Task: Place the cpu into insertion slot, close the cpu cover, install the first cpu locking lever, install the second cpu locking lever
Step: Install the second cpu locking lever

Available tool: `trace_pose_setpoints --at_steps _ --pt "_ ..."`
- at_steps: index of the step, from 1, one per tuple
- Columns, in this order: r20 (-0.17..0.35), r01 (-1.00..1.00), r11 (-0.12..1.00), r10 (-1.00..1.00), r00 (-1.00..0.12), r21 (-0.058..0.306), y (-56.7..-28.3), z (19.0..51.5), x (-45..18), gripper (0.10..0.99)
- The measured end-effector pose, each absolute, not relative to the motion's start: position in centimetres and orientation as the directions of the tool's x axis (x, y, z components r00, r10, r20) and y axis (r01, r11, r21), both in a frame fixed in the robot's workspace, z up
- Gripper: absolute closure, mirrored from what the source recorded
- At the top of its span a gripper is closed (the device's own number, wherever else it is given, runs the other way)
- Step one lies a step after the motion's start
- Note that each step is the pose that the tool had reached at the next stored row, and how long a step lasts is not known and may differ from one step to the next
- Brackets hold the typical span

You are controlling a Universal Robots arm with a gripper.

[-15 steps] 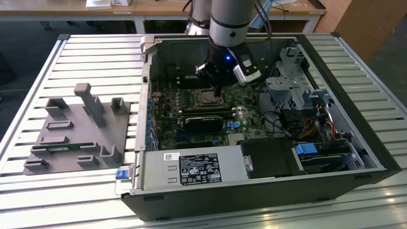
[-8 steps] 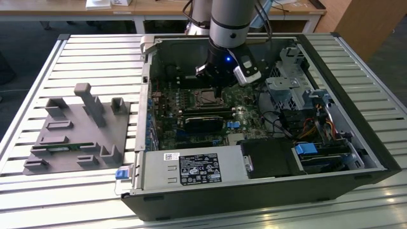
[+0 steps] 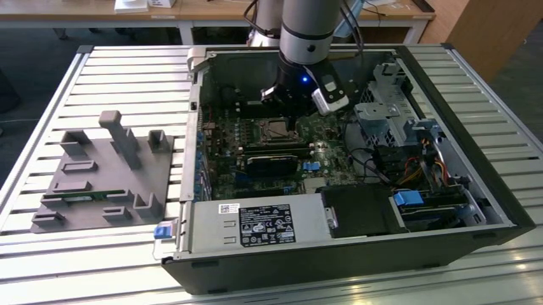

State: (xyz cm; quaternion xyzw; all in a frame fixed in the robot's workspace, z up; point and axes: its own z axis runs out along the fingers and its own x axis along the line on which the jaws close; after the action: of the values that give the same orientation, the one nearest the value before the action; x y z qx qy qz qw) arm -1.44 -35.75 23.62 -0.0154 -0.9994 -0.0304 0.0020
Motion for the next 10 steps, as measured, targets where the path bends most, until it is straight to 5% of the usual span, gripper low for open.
trace_pose_setpoints --at_steps 10 --pt "0.005 0.031 0.998 0.031 -1.000 0.061 -36.57 23.50 -1.47 0.980"
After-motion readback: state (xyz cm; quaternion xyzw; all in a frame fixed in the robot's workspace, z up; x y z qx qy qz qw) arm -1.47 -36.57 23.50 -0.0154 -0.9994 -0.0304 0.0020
